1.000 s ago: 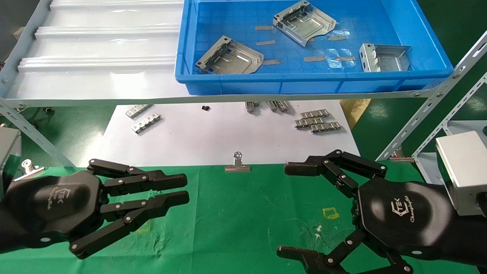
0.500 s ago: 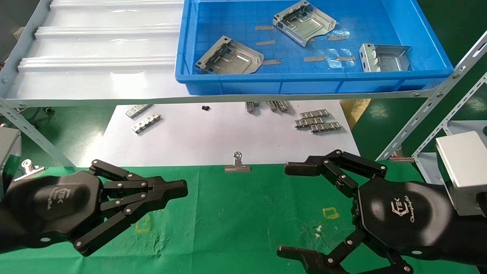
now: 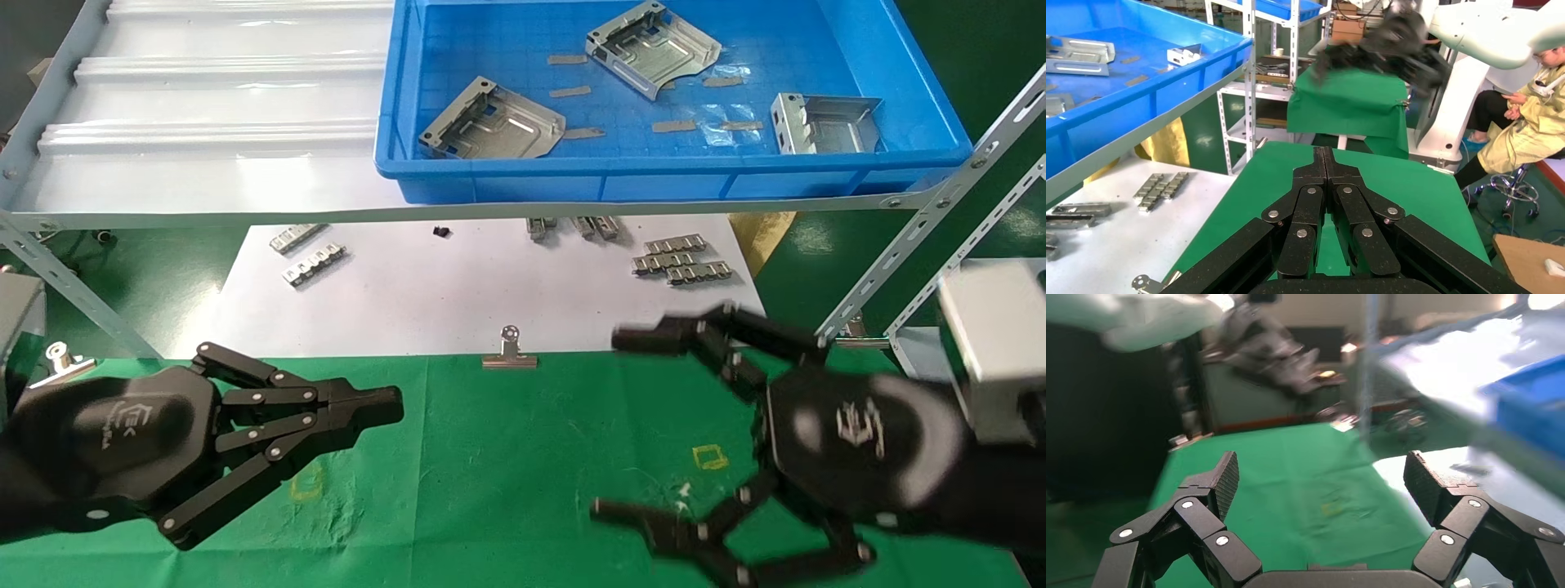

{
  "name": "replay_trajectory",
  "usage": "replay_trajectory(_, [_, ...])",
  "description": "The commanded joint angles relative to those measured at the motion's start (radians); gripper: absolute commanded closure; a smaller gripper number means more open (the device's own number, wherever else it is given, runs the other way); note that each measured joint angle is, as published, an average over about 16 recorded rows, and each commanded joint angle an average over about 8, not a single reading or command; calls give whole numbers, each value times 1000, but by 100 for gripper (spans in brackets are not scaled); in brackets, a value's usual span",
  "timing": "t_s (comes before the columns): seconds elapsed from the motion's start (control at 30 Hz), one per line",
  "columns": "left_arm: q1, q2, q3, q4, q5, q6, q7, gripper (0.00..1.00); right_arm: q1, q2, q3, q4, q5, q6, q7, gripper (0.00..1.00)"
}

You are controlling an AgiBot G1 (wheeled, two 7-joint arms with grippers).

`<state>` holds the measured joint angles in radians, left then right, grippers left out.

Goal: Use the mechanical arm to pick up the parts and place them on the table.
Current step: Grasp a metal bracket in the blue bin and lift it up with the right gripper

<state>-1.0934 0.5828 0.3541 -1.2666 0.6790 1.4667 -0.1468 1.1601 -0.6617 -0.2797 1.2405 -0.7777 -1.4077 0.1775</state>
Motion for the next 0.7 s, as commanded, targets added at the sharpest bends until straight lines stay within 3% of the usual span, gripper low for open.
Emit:
replay_trajectory(0.03, [0,0,0,0,0,0,0,100,19,-11,7,-7,-4,27,-5,0])
replay_trajectory(0.23, [0,0,0,0,0,0,0,100,214,-124,-46,-133,-167,177,-7,0])
replay_trajectory(0.27, [0,0,0,0,0,0,0,94,252,-146,-60,-164,-201,202,-5,0])
replay_trajectory(0.5, [0,0,0,0,0,0,0,7,512,-331,-170,-469,-436,365,-5,0])
replay_trajectory(0.53, [0,0,0,0,0,0,0,0,544,-359,-184,-520,-462,386,-11,0])
replay_trajectory(0.63, [0,0,0,0,0,0,0,0,626,-439,-218,-671,-529,446,-41,0])
replay_trajectory(0.67, [0,0,0,0,0,0,0,0,650,-464,-226,-718,-547,466,-53,3])
replay_trajectory(0.7, [0,0,0,0,0,0,0,0,674,-487,-235,-765,-563,485,-65,13])
